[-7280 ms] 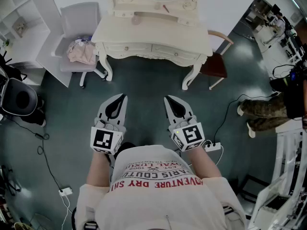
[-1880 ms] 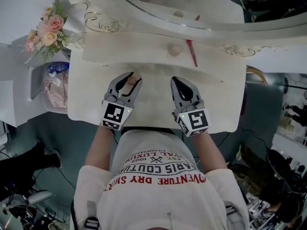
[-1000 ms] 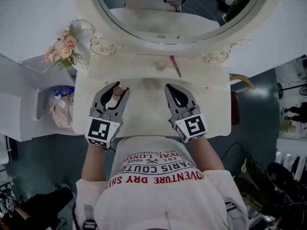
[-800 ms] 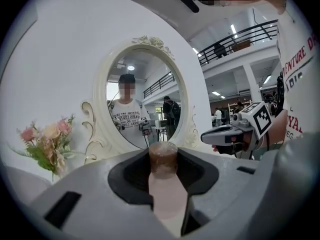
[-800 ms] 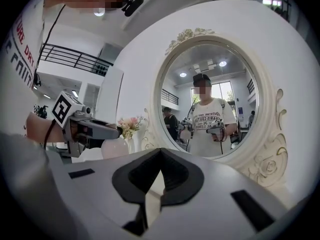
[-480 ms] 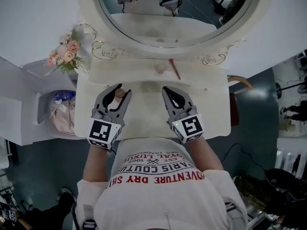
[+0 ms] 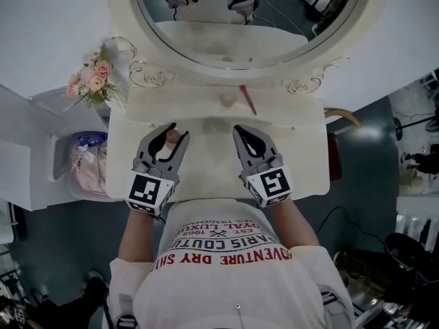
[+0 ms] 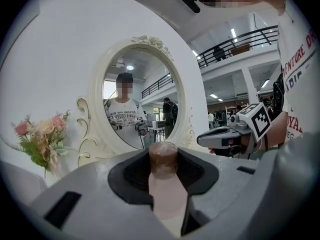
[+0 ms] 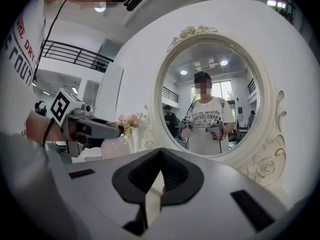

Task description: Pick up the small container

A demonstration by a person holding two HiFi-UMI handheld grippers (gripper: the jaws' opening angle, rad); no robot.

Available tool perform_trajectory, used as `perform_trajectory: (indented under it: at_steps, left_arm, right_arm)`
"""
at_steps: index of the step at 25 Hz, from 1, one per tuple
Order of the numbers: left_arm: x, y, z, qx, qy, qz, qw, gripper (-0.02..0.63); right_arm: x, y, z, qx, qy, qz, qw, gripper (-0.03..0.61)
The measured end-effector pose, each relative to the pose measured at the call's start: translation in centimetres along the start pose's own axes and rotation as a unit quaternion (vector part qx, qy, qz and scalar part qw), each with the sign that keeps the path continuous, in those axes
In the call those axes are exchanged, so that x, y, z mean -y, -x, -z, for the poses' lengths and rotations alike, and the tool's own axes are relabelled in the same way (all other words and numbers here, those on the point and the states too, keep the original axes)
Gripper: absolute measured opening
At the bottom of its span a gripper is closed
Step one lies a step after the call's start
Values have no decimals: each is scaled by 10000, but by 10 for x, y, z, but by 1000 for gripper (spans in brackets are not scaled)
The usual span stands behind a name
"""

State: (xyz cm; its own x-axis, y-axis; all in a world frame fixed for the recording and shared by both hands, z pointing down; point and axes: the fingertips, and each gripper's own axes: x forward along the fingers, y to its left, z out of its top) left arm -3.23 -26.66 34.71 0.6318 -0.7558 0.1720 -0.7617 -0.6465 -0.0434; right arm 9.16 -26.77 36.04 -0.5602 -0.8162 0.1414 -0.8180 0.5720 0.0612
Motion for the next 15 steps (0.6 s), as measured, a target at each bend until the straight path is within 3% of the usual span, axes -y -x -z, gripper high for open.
perform_trajectory:
  at_steps: [15]
  left_arm:
    - [5,2,7,70,95,-62,9999,138]
  right_arm:
    - [-4,2,2,9,-65,-38,10000,-2]
